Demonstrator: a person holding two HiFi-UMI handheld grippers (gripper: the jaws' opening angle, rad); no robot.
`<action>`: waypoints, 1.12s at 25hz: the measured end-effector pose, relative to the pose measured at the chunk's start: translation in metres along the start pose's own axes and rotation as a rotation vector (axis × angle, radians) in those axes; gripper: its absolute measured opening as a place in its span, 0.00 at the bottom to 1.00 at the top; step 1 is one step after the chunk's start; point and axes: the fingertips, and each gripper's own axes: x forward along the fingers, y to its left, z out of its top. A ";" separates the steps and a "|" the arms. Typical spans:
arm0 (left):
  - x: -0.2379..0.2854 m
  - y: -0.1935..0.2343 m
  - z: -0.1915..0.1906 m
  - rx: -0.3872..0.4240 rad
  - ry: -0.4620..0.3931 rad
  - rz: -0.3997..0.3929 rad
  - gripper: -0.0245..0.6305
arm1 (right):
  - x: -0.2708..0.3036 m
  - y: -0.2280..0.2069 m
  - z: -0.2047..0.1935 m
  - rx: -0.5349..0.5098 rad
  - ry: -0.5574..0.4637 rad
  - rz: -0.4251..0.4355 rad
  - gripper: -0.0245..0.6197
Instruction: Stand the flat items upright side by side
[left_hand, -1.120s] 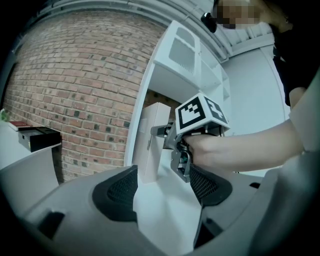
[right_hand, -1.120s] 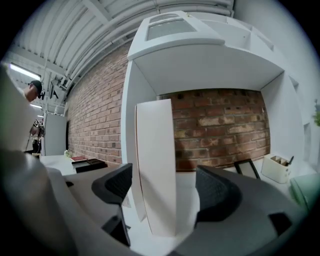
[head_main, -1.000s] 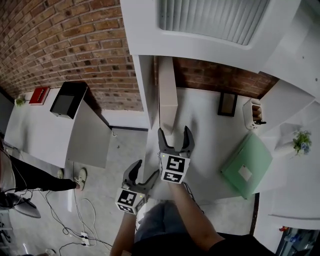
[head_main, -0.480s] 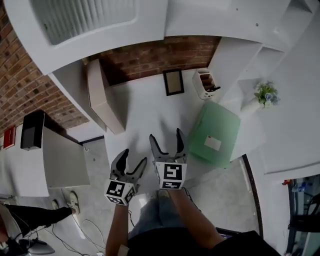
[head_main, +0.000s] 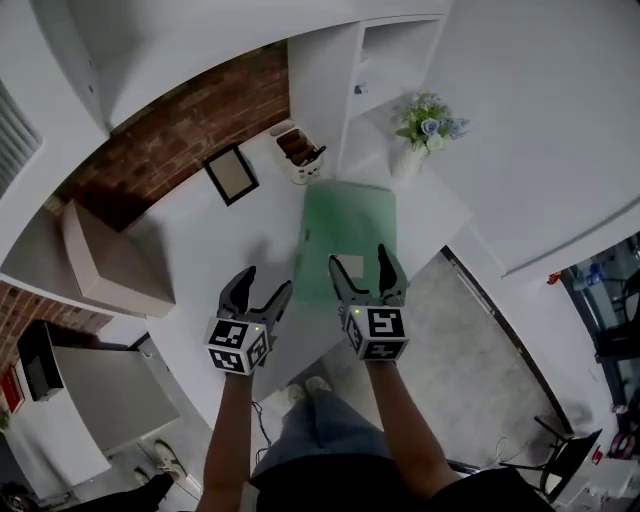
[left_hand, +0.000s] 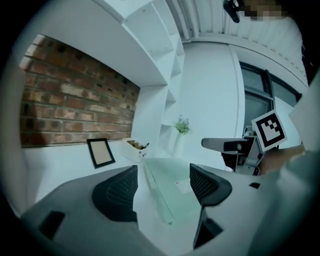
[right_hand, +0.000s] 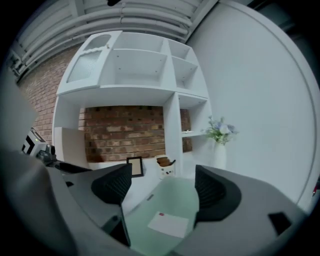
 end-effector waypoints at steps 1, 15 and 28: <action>0.015 -0.004 -0.001 0.004 0.028 -0.020 0.52 | -0.001 -0.020 -0.003 0.009 0.014 -0.020 0.63; 0.144 0.017 -0.057 -0.115 0.397 -0.069 0.52 | 0.040 -0.134 -0.122 0.324 0.417 0.074 0.63; 0.183 0.019 -0.084 -0.261 0.576 -0.131 0.53 | 0.072 -0.140 -0.168 0.459 0.694 0.155 0.63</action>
